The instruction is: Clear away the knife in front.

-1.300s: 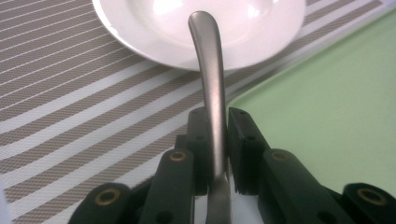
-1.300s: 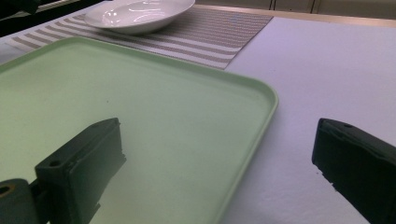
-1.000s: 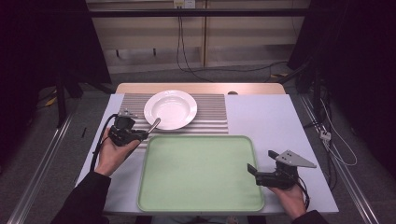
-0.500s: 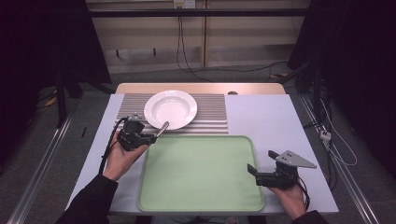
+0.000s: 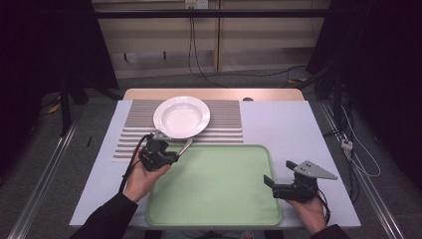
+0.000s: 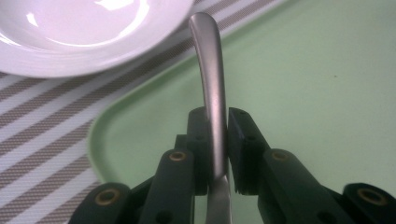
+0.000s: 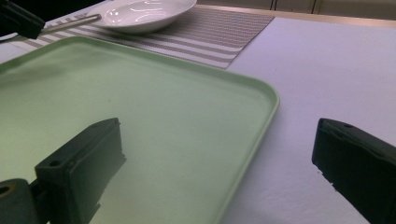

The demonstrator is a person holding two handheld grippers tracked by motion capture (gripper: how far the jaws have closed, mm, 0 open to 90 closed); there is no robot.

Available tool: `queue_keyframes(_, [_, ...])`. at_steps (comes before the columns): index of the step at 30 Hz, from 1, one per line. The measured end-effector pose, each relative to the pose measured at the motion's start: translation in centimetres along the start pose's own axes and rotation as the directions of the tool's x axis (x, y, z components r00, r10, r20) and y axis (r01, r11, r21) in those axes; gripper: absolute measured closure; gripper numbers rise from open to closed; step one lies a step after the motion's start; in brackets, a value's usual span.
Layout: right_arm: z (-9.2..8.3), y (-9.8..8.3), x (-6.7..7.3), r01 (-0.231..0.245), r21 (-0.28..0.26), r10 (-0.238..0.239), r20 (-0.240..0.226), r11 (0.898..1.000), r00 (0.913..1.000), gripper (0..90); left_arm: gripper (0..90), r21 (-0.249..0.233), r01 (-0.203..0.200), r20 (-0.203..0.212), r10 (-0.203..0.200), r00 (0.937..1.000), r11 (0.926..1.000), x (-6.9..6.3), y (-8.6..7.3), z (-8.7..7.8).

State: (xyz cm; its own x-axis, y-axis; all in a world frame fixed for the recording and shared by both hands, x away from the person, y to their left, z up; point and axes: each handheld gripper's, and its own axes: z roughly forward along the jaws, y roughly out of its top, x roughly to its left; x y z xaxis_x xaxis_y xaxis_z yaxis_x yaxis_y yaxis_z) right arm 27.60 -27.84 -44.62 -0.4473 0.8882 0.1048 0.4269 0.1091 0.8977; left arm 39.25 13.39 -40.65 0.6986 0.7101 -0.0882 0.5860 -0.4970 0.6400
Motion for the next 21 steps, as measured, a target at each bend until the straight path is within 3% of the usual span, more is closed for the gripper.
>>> queue_keyframes(7, [0.0, 0.0, 0.0, -0.001, 0.0, 0.001, 0.002, 1.0, 1.0, 1.9, 79.9, 0.056, -0.035, 0.027, 0.034, 0.9991, 0.9978, -1.1, -0.4, 1.5])
queue_keyframes(21, [0.0, 0.0, 0.0, 0.002, 0.001, -0.002, -0.001, 1.0, 1.0, 1.9, 79.7, 0.084, -0.013, 0.04, 0.009, 0.9992, 0.9964, -1.6, -1.2, 3.2])
